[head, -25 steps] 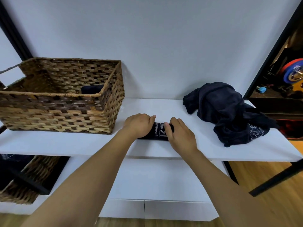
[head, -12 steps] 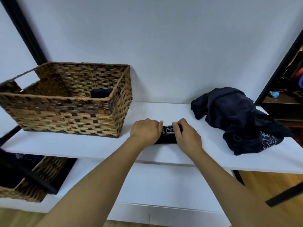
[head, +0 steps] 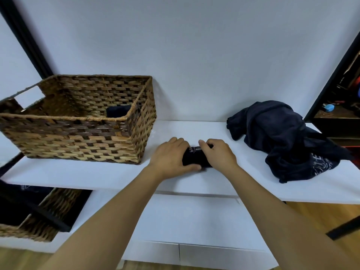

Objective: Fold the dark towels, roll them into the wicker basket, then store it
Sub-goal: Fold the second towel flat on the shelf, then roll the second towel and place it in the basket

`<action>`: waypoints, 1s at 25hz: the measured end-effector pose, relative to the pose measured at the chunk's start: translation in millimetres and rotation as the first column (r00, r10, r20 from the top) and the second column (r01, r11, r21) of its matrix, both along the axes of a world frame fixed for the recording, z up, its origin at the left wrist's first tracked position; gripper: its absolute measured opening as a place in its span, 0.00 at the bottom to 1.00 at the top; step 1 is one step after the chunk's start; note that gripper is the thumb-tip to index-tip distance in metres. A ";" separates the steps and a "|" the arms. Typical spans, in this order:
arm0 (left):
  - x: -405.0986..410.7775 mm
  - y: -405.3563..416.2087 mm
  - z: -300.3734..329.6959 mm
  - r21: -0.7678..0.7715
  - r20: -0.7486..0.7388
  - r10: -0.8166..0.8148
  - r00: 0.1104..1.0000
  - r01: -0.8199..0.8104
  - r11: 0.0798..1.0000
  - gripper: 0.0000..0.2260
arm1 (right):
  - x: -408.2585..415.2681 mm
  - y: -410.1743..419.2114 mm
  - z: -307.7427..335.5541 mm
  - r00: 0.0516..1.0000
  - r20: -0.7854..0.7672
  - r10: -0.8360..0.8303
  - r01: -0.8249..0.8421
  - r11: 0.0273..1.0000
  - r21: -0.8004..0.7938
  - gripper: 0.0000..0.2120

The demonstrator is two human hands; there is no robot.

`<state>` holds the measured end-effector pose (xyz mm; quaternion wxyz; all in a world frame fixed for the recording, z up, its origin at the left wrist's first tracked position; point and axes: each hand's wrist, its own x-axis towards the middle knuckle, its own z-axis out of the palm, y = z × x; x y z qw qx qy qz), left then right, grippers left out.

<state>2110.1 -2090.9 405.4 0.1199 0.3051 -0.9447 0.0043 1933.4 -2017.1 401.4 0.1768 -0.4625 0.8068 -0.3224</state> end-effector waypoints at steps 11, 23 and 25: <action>-7.5 22.8 29.4 0.629 0.037 0.453 0.891 -0.373 0.682 0.19 | 44.1 44.8 -30.6 0.998 0.029 0.059 -0.038 0.876 -0.481 0.11; -2.0 72.5 80.5 0.948 -0.315 0.606 0.730 0.211 0.239 0.20 | 80.0 73.4 62.4 0.742 0.621 0.251 0.037 0.911 -0.412 0.11; 12.3 69.3 100.1 0.912 -0.377 0.551 0.744 0.196 0.359 0.27 | 83.5 70.3 84.1 0.708 0.611 0.355 -0.056 0.890 -0.452 0.11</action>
